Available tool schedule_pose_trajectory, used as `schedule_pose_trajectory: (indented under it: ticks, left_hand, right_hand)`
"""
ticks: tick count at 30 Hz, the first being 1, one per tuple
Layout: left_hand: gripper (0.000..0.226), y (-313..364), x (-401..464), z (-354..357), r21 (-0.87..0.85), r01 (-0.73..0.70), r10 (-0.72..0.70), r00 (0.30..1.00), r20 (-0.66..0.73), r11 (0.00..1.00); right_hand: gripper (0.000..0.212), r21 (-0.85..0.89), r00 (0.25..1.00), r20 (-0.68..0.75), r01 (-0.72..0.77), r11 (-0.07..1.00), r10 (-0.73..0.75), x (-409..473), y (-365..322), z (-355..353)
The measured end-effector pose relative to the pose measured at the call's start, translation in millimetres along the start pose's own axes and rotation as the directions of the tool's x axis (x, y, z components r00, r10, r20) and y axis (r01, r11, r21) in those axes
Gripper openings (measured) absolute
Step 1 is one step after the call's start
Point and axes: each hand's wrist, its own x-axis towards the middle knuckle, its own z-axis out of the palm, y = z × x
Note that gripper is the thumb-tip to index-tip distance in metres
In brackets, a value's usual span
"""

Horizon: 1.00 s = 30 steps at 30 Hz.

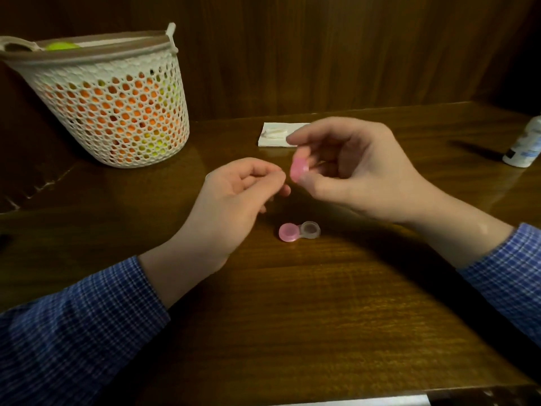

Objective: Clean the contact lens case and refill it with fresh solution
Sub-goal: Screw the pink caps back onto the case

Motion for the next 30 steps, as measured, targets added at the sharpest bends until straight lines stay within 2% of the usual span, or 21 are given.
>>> schedule_pose_trajectory:
  ticks: [2, 5, 8, 13, 15, 17, 19, 22, 25, 30]
  left_hand:
    - [0.017, 0.5, 1.1, -1.8, -0.114, 0.029, -0.025, 0.999, 0.044, 0.993]
    - [0.019, 0.7, 1.4, -3.2, -0.229, 0.055, -0.04, 0.997, 0.066, 0.972]
    - [0.021, -1.3, 3.2, -4.8, -0.24, 0.04, -0.032, 0.999, 0.038, 0.97]
    - [0.011, -5.6, 1.7, -3.9, -0.054, -0.045, 0.046, 0.999, 0.004, 0.997]
    - [0.015, -4.8, 1.3, -3.4, -0.019, -0.04, 0.04, 0.999, -0.018, 0.999]
    - [0.019, -4.4, -1.0, -4.5, 0.092, -0.107, 0.108, 0.994, -0.005, 0.99]
    - [0.022, -5.4, -6.2, -6.3, 0.29, -0.223, 0.21, 0.975, 0.076, 0.931]
    - [0.029, -6.3, -12.8, -7.0, 0.489, -0.299, 0.217, 0.951, 0.219, 0.82]
    - [0.033, -4.6, -13.3, -7.8, 0.526, -0.312, 0.208, 0.946, 0.248, 0.791]
    - [0.026, -3.8, -13.3, -6.5, 0.541, -0.334, 0.188, 0.933, 0.307, 0.772]
  right_hand:
    - [0.033, -0.053, 0.999, 0.0, 0.039, 0.998, -0.039, -2.9, -2.5, 7.0]
    - [0.032, -0.222, 0.996, -0.021, 0.084, 0.971, -0.091, -6.7, -3.2, 12.3]
    - [0.038, -0.302, 0.995, -0.035, 0.078, 0.95, -0.093, -8.4, -3.1, 14.7]
    - [0.043, -0.403, 0.998, 0.02, 0.069, 0.912, -0.067, -9.8, -3.3, 14.8]
    - [0.039, -0.378, 0.999, 0.003, 0.047, 0.925, -0.049, -10.8, -2.3, 11.1]
    - [0.033, -0.294, 1.0, -0.017, -0.003, 0.956, -0.002, -13.6, -0.3, 4.6]
    - [0.028, -0.213, 0.997, 0.005, -0.069, 0.975, 0.071, -19.8, 2.3, -2.7]
    - [0.026, -0.198, 0.977, 0.089, -0.174, 0.965, 0.195, -31.7, 7.8, -11.6]
    - [0.025, -0.19, 0.958, 0.146, -0.218, 0.957, 0.247, -38.0, 12.4, -12.8]
    - [0.022, -0.197, 0.955, 0.176, -0.204, 0.959, 0.24, -37.8, 13.9, -7.5]
